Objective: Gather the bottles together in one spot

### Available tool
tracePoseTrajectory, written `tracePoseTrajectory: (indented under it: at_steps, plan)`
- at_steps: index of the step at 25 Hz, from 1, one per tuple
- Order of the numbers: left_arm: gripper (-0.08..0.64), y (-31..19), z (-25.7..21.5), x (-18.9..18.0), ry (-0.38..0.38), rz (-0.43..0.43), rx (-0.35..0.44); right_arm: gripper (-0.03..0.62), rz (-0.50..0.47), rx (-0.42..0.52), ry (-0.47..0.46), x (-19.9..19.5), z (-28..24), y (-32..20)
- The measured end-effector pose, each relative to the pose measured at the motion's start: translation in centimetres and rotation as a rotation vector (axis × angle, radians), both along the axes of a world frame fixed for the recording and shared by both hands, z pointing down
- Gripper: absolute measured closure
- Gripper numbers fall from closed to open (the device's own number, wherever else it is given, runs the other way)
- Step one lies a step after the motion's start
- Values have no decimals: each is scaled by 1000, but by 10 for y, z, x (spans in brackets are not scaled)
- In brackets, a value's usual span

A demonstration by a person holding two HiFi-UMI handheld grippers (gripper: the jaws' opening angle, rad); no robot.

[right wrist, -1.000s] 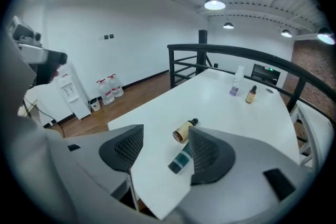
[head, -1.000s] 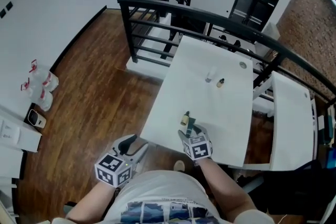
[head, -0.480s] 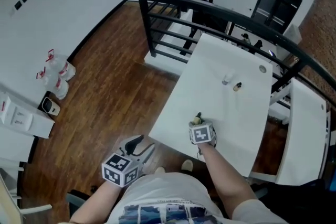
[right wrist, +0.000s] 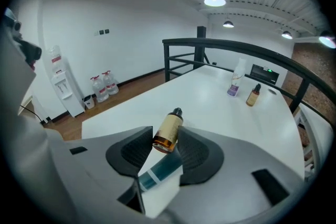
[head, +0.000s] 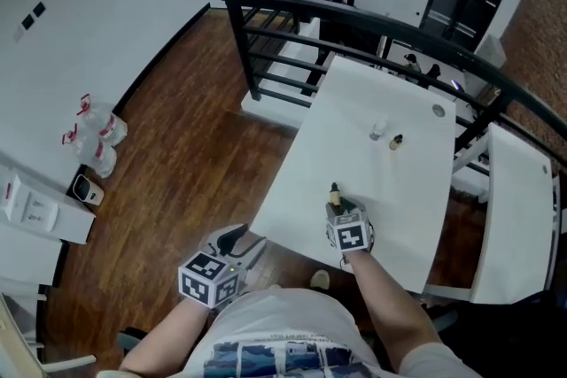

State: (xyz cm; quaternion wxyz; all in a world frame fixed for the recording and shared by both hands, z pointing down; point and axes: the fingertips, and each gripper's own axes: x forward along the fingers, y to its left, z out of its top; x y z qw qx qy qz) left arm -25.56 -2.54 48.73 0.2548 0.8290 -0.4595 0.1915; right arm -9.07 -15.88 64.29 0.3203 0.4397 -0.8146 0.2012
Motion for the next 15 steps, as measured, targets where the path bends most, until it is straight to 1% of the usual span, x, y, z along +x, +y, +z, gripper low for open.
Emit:
tracePoseTrajectory:
  at_steps: [2, 3, 5, 6, 7, 8, 9, 11, 12, 13, 14, 15]
  plan:
    - [382, -10, -3, 9, 39, 14, 4, 426, 11, 49, -66, 5, -27, 6]
    - [382, -16, -6, 13, 70, 18, 6, 426, 13, 77, -97, 7, -43, 12]
    - [382, -29, -11, 26, 164, 36, 2, 428, 16, 139, -156, 11, -75, 30]
    - [382, -38, -11, 35, 228, 48, -14, 428, 20, 171, -180, 14, -92, 40]
    - [382, -48, -9, 46, 306, 59, -49, 428, 26, 203, -201, 16, -107, 49]
    - [382, -59, -4, 60, 401, 71, -106, 430, 34, 233, -222, 18, -122, 57]
    - [382, -68, 2, 77, 519, 89, -185, 430, 43, 262, -243, 19, -136, 66]
    - [382, -80, 4, 113, 812, 137, -366, 430, 54, 317, -266, 18, -162, 85]
    - [374, -83, -2, 127, 936, 160, -425, 431, 54, 342, -269, 16, -172, 95]
    - [368, -83, -9, 138, 1014, 185, -451, 431, 53, 363, -268, 14, -181, 105]
    - [367, -81, -16, 147, 1046, 218, -460, 430, 53, 381, -263, 12, -186, 114]
    - [367, -76, -22, 156, 1050, 262, -468, 431, 55, 397, -256, 11, -188, 122]
